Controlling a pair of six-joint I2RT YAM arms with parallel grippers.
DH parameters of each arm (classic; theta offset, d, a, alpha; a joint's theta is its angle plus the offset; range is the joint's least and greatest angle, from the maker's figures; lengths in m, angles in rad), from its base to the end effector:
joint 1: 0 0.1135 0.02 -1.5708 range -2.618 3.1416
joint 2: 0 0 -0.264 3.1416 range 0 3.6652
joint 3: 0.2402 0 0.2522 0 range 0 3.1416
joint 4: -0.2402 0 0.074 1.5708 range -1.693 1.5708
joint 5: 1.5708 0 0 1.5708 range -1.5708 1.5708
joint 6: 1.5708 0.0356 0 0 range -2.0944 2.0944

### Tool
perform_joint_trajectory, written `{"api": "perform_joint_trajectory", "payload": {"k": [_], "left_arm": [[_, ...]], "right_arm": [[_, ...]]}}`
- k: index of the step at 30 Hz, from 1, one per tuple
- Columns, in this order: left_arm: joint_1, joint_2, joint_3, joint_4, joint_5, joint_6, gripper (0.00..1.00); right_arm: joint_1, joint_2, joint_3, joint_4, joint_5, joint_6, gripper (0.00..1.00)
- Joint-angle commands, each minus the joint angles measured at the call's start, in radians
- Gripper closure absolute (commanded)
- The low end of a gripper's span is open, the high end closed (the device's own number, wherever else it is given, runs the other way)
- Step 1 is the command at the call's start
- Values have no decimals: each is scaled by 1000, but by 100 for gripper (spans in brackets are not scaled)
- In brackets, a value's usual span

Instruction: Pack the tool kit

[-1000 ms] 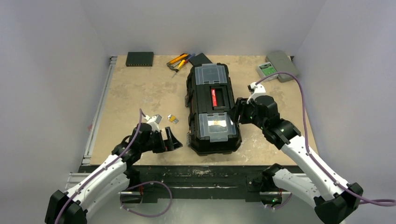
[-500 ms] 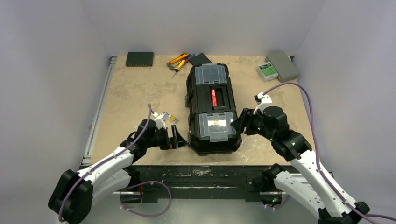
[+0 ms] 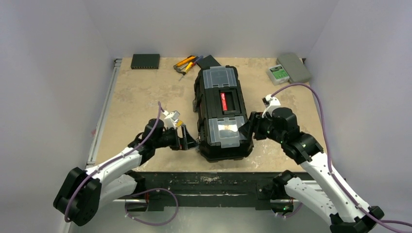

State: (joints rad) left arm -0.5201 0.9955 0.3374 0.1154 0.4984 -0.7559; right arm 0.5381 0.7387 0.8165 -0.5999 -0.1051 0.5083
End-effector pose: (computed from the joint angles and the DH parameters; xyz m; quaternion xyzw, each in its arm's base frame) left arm 0.1625 -0.1127 0.1783 0.0212 0.8523 -0.4563 0.2549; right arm 0.1348 0.0848 0.3156 -0.0392 0.8640 0.2892 0.4104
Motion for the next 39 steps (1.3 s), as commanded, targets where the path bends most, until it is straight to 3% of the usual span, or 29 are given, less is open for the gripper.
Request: {"api": "perform_joint_trajectory", "payload": {"k": [1, 6, 10, 13, 18, 23, 27, 35, 37, 39], "left_arm": [[-45, 71, 82, 199, 102, -87, 9], [-156, 134, 133, 200, 41, -83, 11], [-166, 158, 150, 189, 30, -76, 12], [-166, 125, 177, 89, -9, -35, 12], [-147, 37, 226, -103, -129, 50, 12], [-63, 69, 235, -106, -140, 84, 15], [0, 148, 228, -51, -85, 24, 28], [8, 281, 275, -42, -123, 16, 77], [9, 338, 302, -35, -101, 32, 96], [9, 406, 335, -32, -75, 46, 100]], "right_arm": [[3, 29, 74, -68, -20, -10, 46], [2, -3, 134, -121, 110, -24, 46], [2, -21, 189, -176, 215, -40, 46], [3, -15, 223, -219, 252, -64, 46], [3, 4, 251, -242, 168, -113, 46], [2, 27, 271, -237, 114, -132, 46], [3, 43, 284, -222, 109, -138, 46], [3, 71, 290, -200, 93, -148, 46], [3, 77, 286, -198, 63, -155, 46], [3, 79, 280, -195, 30, -161, 47]]}}
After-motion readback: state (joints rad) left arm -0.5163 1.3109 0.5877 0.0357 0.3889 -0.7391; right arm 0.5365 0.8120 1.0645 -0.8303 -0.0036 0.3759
